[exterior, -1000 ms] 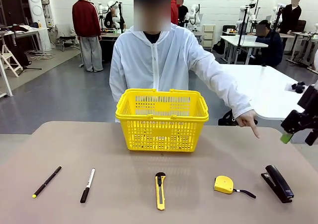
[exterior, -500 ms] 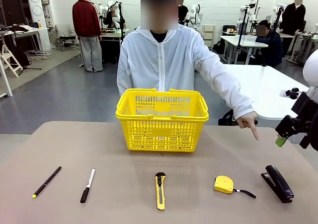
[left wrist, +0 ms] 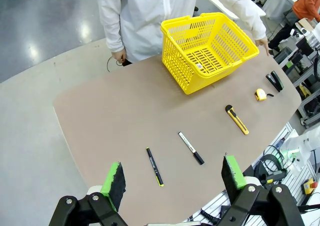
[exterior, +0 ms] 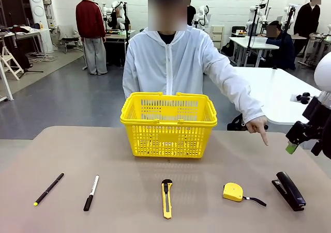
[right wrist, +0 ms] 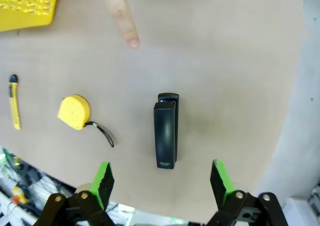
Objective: Place the items the person wants into the basket.
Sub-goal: Pick up the item the person points to and place it in the Market Basket.
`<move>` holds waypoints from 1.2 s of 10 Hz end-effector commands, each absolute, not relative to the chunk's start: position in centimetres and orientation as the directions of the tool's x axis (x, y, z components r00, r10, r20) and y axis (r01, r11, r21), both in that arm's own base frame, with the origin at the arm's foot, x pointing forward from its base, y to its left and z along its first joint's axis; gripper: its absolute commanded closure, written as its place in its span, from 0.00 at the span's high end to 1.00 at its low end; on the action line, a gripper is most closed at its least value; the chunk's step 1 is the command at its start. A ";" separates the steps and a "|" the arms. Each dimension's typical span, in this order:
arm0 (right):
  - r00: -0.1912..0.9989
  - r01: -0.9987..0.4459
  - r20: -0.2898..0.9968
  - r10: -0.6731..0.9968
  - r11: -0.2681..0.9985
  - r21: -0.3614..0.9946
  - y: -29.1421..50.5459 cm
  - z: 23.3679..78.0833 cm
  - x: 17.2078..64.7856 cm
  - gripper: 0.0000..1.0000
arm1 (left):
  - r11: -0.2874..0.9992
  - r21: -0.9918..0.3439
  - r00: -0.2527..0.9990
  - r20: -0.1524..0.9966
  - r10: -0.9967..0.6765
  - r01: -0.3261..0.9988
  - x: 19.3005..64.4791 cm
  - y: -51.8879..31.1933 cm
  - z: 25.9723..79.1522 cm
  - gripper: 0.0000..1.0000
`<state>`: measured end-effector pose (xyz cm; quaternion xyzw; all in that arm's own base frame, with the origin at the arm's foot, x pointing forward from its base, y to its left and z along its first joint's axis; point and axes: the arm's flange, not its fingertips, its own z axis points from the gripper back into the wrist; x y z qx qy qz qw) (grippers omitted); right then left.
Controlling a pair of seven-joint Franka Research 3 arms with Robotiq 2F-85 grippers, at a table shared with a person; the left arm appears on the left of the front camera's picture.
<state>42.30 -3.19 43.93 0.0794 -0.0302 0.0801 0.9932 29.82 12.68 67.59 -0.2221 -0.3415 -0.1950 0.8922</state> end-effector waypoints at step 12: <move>0.977 -0.212 -0.007 0.212 0.977 0.007 -0.5 33.1 44.8 1.00 | 0.819 -0.263 0.682 0.704 -0.198 0.509 29.8 12.9 67.6 1.00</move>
